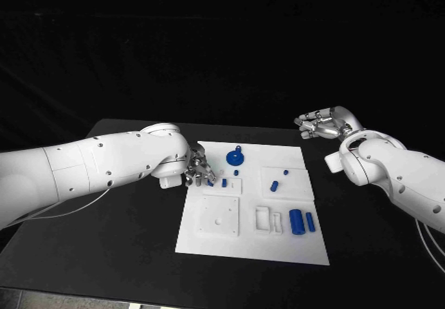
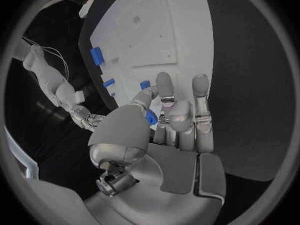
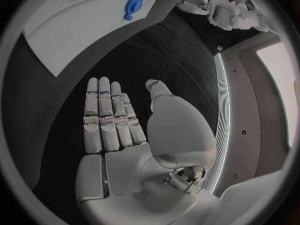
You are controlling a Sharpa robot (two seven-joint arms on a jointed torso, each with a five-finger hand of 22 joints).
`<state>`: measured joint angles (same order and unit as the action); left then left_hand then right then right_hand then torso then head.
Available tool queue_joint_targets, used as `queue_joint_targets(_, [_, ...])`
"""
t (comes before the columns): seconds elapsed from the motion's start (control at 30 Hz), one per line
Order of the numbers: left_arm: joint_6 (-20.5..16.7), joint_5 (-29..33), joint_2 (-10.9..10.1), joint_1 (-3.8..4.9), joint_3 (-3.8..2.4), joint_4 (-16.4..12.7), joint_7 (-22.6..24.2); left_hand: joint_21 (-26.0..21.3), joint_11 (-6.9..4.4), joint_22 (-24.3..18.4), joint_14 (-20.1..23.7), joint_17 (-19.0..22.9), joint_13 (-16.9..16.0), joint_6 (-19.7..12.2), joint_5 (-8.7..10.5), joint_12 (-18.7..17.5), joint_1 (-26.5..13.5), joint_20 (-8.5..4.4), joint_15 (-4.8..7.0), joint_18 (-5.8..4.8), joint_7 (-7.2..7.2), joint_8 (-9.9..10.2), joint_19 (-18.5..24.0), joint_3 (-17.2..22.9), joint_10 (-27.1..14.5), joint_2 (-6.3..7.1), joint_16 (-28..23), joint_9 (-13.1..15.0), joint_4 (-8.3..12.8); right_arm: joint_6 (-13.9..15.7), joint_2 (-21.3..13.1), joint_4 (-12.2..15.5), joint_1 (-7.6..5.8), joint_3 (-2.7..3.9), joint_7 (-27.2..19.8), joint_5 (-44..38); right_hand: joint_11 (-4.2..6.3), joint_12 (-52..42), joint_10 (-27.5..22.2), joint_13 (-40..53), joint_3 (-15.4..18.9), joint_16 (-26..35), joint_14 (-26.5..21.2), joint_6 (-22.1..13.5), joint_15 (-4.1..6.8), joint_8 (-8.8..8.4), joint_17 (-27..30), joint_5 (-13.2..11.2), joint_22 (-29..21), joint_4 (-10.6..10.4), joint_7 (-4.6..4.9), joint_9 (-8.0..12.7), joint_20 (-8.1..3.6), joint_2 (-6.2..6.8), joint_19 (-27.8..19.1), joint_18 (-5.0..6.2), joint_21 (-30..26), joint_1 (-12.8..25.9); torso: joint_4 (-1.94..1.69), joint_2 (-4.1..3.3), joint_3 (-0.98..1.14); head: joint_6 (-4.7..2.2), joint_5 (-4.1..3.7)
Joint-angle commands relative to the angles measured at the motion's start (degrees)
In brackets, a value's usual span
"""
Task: Assemble the parts on the task board
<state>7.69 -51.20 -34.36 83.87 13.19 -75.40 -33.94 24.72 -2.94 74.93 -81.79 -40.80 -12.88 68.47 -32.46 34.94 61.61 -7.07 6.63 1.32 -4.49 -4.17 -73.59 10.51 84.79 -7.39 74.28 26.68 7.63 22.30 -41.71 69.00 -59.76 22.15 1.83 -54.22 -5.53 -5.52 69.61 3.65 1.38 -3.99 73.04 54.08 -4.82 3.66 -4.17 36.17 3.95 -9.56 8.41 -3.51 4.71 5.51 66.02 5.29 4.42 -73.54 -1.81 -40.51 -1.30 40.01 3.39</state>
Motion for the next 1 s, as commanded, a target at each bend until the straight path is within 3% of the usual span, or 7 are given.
queue_joint_targets(0.03, [3.0, 0.8, 0.1, -0.57, 0.51, 0.1, -1.1, 0.2, -1.36, 1.0, -0.2, -0.2, -0.2, 12.3, -0.43, 0.4, -0.7, 0.33, 0.38, 0.92, 6.3, -0.1, 0.3, 0.4, 2.0, -0.44, 0.4, 0.0, 0.0, -0.7, 0.1, 0.0, 0.06, 0.03, -0.7, 0.0, -0.19, 0.3, -0.4, -0.1, -0.4, 0.3, -0.3, -0.2, -0.05, -0.2, 0.1, 0.1, -0.1, 0.1, 0.21, 0.0, -0.05, -0.14, -0.5, -0.37, -0.1, 0.1, -0.03, 0.03, -0.03, 0.06, -0.02])
queue_joint_targets(0.57, [3.5, 0.7, 0.3, -0.56, 0.5, 0.3, -1.2, 0.4, -1.39, 1.0, -0.2, -0.5, -0.7, 12.3, -0.14, 0.4, -1.0, 0.34, 0.38, 0.94, 6.29, -0.1, 0.3, 0.8, 2.1, -0.89, 0.6, 0.2, 1.1, -0.7, 0.1, 0.0, 0.1, 0.03, -0.7, 0.0, -0.19, 0.3, -0.4, -0.1, -0.4, 0.3, -0.3, -0.2, -0.05, -0.2, 0.1, 0.1, -0.1, 0.1, 0.21, 0.0, -0.05, -0.14, -0.5, -0.37, -0.1, 0.1, -0.06, 0.03, -0.05, 0.22, -0.15])
queue_joint_targets(1.0, [3.3, -0.1, 1.0, -0.54, 0.49, 0.8, -1.1, 0.5, -1.38, 1.0, -0.1, 0.1, -0.6, 12.0, 1.23, 0.0, -0.3, 0.38, 0.37, 1.01, 6.2, 0.0, 0.4, 0.5, 2.1, -1.02, 0.3, 0.2, 1.3, -0.8, 0.1, 0.0, 0.1, 0.03, -0.7, 0.0, -0.19, 0.3, -0.4, -0.1, -0.4, 0.3, -0.3, -0.2, -0.05, -0.2, 0.1, 0.1, -0.1, 0.1, 0.21, 0.0, -0.05, -0.14, -0.5, -0.37, -0.1, 0.1, 0.03, 0.03, -0.03, 0.22, -0.09])
